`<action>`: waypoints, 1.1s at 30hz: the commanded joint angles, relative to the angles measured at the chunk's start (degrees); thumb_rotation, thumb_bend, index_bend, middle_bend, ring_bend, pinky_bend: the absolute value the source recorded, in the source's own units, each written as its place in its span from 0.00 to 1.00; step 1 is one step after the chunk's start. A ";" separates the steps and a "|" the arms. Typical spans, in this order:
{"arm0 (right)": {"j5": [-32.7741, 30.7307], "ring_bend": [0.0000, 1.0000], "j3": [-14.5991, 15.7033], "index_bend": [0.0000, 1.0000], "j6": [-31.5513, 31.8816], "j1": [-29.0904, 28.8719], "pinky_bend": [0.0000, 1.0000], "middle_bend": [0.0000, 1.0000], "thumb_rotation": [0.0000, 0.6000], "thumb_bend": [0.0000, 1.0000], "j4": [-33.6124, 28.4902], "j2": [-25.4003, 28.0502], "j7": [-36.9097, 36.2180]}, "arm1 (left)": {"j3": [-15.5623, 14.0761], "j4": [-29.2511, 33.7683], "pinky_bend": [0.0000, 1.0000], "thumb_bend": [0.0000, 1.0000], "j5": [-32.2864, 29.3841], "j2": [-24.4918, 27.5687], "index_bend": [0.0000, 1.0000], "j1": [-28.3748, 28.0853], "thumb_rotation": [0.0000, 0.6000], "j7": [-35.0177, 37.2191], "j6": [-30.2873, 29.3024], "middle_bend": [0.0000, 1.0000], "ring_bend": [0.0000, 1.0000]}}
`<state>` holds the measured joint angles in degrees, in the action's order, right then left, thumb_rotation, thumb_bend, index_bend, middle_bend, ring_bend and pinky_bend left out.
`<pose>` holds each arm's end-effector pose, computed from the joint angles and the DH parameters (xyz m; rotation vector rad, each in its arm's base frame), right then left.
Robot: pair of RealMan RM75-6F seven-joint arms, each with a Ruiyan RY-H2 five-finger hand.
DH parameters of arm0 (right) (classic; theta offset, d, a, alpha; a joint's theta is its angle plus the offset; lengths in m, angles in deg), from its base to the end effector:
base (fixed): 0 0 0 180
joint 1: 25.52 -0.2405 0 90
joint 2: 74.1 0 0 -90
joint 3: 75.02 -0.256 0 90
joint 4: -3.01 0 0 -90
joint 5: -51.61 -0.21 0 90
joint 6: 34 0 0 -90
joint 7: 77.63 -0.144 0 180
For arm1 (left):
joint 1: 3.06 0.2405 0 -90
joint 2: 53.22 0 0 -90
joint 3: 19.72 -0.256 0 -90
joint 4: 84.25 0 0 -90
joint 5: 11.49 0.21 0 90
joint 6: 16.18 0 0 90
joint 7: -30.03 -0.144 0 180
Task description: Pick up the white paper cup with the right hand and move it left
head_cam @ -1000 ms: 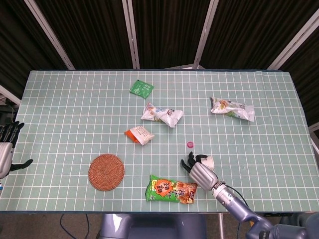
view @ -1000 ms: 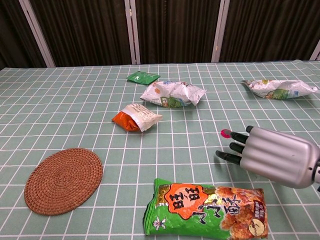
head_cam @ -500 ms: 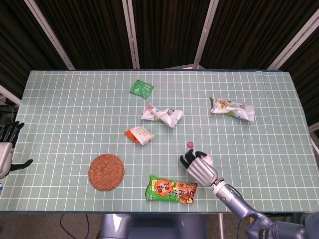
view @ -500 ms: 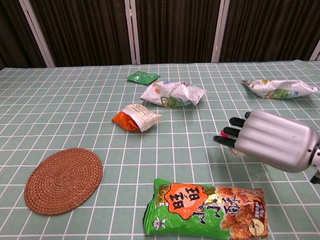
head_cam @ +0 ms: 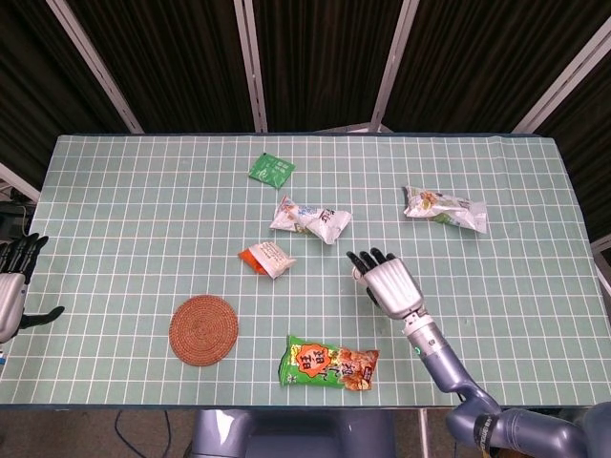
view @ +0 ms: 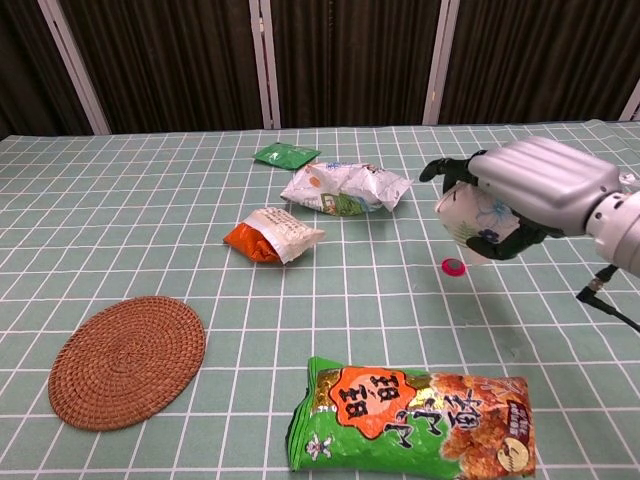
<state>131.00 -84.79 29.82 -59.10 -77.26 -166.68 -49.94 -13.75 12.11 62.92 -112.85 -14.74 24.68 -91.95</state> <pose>-0.1679 -0.3158 -0.0141 1.8416 -0.6160 0.9255 -0.3078 0.2265 0.1743 -1.3761 -0.9300 -0.7781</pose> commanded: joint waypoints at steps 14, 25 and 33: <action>-10.11 0.23 -7.54 0.16 -1.87 -2.78 0.54 0.36 1.00 0.36 8.44 -10.45 -15.73 | 0.13 -0.52 0.00 0.00 -0.96 -0.29 0.00 -0.40 1.00 -0.25 0.89 0.00 0.00; -7.23 0.22 -5.70 0.16 -0.62 -4.11 0.53 0.36 1.00 0.35 14.70 -14.00 -17.31 | 0.30 -0.61 0.00 0.00 -1.19 0.08 0.00 -0.30 1.00 0.57 0.83 0.00 0.00; -6.79 0.21 -5.13 0.16 -0.58 -4.34 0.51 0.36 1.00 0.35 18.55 -15.26 -18.40 | 0.27 -0.58 0.00 0.00 -1.02 0.23 0.00 -0.24 1.00 0.89 0.74 0.00 0.00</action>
<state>124.13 -90.04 29.24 -63.42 -58.96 -181.81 -68.17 -13.48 11.53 61.90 -112.62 -14.98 25.58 -91.21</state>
